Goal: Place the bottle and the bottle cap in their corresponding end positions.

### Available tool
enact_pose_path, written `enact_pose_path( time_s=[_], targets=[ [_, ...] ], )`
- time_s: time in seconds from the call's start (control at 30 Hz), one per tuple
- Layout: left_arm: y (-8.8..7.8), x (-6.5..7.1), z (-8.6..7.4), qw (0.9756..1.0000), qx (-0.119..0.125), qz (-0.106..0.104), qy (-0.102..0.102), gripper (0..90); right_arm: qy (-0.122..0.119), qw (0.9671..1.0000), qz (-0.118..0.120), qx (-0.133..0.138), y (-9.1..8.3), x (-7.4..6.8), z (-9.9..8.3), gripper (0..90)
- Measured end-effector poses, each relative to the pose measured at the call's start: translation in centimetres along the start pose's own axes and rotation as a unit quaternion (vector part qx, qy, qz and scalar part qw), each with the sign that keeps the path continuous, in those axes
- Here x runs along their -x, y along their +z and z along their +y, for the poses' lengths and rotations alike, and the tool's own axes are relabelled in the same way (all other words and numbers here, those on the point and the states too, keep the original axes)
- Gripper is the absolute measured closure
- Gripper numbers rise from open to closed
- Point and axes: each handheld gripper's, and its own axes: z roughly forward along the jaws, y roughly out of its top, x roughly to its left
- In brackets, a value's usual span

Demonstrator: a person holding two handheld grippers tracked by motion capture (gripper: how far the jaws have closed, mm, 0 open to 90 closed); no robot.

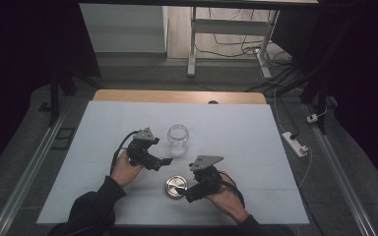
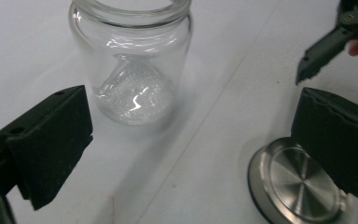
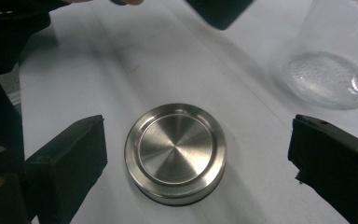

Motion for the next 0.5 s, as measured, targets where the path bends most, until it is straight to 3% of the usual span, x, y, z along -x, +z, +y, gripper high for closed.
enact_pose_path(
  time_s=[0.5],
  targets=[
    [-2.3,2.3,-1.0,0.9998,0.006,-0.015,0.011,0.0,-0.001,0.9999,-0.010,0.004,-1.2,0.1,0.1,0.0]
  ],
)
